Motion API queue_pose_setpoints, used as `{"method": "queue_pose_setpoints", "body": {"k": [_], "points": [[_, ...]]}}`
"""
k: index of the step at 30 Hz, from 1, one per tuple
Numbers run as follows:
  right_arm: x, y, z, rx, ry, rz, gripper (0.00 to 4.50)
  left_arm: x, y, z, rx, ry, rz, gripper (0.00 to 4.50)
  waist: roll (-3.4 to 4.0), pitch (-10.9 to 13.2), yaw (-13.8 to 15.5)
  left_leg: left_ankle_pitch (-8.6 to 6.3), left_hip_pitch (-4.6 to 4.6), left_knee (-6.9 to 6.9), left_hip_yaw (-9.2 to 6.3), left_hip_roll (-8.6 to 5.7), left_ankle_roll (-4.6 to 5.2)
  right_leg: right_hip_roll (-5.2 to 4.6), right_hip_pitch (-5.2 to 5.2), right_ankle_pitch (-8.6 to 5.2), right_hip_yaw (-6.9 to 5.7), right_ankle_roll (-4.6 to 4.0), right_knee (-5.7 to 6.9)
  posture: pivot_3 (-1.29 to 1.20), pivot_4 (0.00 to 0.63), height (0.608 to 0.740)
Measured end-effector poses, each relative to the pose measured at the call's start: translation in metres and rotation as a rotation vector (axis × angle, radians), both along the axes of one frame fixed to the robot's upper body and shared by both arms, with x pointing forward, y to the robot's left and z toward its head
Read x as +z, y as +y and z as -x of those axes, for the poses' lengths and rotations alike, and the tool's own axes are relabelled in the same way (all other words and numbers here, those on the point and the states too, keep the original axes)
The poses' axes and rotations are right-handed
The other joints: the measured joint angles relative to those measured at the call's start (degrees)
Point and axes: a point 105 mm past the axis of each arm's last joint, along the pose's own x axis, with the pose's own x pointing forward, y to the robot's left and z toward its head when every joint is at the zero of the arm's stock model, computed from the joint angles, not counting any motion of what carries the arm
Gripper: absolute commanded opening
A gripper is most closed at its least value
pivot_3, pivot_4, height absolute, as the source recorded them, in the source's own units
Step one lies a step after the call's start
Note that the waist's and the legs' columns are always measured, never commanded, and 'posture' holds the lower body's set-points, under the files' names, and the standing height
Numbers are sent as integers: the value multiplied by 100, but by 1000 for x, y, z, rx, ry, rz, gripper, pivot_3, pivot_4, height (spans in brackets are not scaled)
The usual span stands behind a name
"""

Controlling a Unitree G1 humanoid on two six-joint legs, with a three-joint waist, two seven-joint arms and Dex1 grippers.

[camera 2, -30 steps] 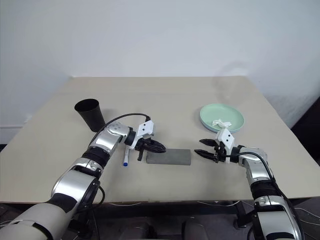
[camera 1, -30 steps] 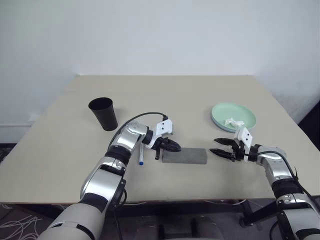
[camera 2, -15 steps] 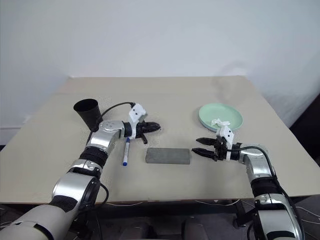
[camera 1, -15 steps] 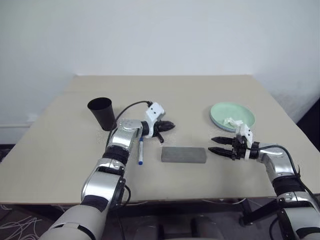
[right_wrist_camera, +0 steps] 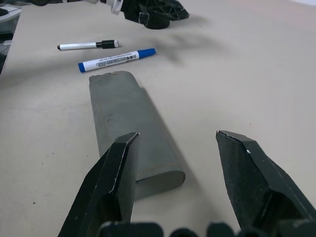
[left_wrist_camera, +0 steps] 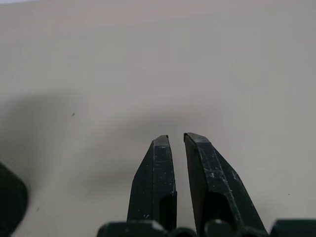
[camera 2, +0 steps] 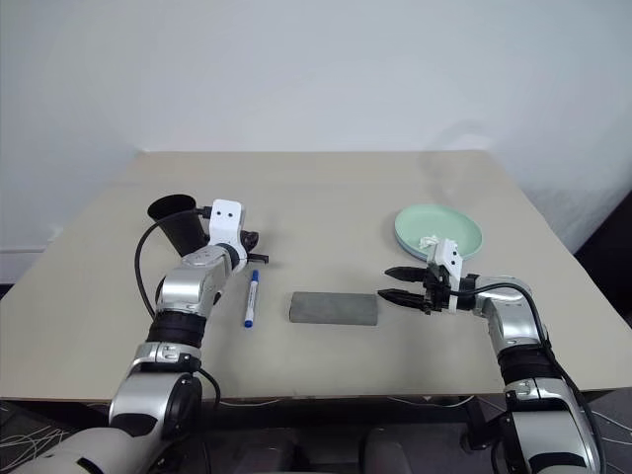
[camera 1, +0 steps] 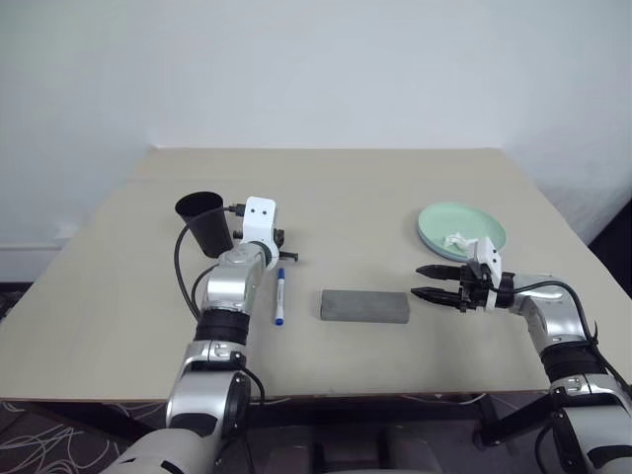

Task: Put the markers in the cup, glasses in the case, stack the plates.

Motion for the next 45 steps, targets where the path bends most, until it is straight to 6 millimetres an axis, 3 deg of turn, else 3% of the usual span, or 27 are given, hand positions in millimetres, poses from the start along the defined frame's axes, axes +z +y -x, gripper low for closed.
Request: {"method": "queue_pose_setpoints", "body": {"k": [13,17,19,23,31,37,45], "points": [[-1,3,0,14,-16,17,2676,2,-51,37,68,169,118,406,0,0,-12,3,6,0,6,-23,-4,12,1,-2,1,0,0,0,0,732],[-2,3,1,16,-18,20,2676,0,-45,44,116,214,79,567,0,0,-10,9,8,-4,2,-22,-14,16,1,-12,0,15,1,0,0,732],[-2,3,1,15,-20,21,2676,0,-40,46,144,226,60,960,-1,0,-9,11,8,-4,1,-22,-16,16,1,-12,0,14,1,0,0,732],[-4,2,0,10,-20,23,2676,1,-33,47,187,243,23,2296,-1,1,-9,11,8,-4,3,-23,-18,14,1,-11,1,13,0,0,0,732],[-8,4,1,13,-14,35,2676,8,-29,47,243,267,10,2296,-2,1,-8,11,7,-9,0,-23,-19,14,-1,-11,-1,13,-2,0,0,732],[13,27,14,104,-51,-31,2676,8,-26,48,251,268,4,2296,-2,1,-8,11,7,-15,-2,-21,-22,15,-4,-12,-2,13,-1,0,0,732],[13,34,22,118,-43,-38,2676,5,-22,49,270,287,-11,2296,-2,1,-7,9,7,-15,1,-15,-27,11,-5,-12,-2,13,-2,0,0,732]]}}
